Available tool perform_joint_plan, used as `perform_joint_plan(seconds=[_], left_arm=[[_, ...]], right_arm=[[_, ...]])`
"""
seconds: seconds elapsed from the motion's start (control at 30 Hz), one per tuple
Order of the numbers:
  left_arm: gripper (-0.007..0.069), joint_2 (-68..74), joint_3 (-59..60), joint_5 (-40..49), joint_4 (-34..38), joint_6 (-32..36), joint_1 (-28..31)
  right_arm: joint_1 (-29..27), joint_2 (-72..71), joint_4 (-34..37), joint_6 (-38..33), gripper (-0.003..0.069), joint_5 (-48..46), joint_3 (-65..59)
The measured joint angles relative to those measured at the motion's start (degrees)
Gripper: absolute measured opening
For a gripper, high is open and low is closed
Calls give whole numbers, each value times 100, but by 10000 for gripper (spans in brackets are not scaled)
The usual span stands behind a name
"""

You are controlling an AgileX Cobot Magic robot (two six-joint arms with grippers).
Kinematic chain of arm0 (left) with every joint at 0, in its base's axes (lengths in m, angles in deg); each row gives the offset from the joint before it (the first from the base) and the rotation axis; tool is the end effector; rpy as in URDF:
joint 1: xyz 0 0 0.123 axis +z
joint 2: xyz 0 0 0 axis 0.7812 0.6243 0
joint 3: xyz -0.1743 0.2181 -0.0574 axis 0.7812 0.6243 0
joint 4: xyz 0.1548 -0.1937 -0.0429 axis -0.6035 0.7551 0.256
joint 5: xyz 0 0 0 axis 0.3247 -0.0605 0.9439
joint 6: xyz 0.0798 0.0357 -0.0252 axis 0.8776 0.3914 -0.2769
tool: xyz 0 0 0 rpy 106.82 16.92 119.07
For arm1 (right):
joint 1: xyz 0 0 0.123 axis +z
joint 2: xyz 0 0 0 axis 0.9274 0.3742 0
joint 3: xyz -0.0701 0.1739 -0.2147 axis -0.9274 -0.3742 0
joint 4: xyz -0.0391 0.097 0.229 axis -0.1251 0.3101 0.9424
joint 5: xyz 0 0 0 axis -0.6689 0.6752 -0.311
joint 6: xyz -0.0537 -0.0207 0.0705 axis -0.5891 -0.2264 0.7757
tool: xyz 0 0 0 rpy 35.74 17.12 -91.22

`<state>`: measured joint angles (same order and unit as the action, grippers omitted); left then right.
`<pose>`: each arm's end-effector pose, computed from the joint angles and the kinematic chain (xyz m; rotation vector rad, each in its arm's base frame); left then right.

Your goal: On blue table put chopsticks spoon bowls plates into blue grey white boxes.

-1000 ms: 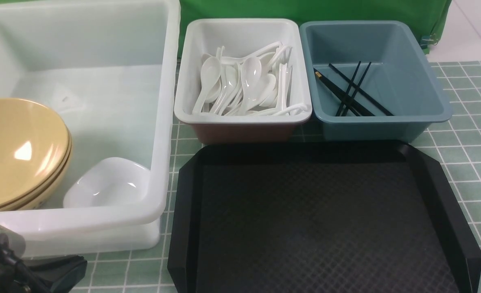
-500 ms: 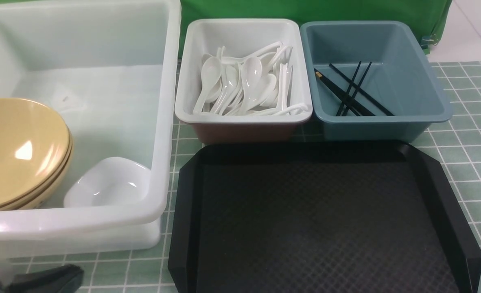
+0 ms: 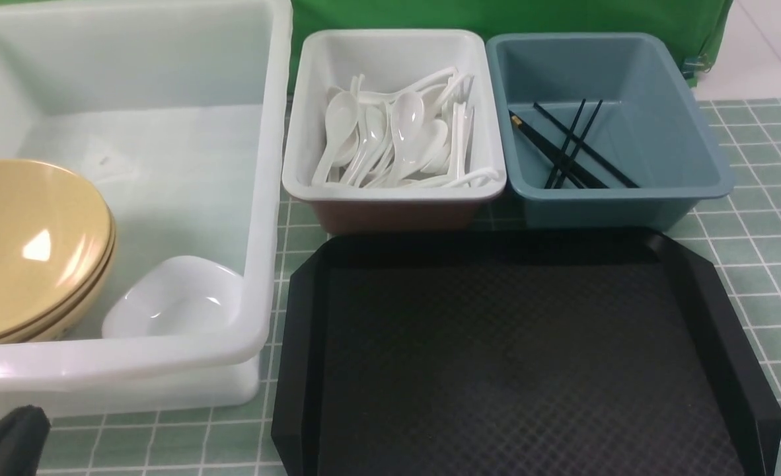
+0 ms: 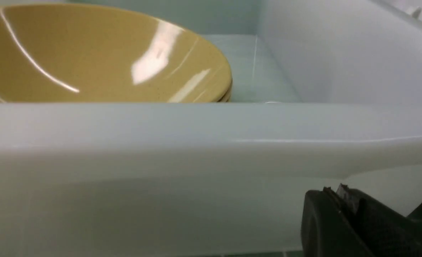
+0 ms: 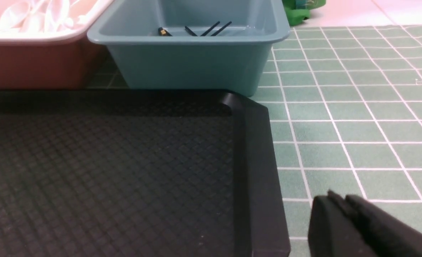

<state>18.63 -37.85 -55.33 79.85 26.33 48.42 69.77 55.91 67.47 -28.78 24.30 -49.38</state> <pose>0.0540 -0.0039 0.1791 -0.0131 1.7904 -0.1016 0.0538 0.0012 0.1760 0.0235 1.8186 0.0538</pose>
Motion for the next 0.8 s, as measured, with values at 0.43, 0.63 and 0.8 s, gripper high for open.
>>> perform_joint_plan(seconds=[0.43,0.63,0.8], left_arm=[[4,0,6,158,201,128,25],[4,0,6,158,206,128,25],[4,0,6,158,206,151,25]], right_arm=[[0,0,-2,0,92,-6,0],[0,0,-2,0,99,-6,0],[0,0,-2,0,99,-6,0]])
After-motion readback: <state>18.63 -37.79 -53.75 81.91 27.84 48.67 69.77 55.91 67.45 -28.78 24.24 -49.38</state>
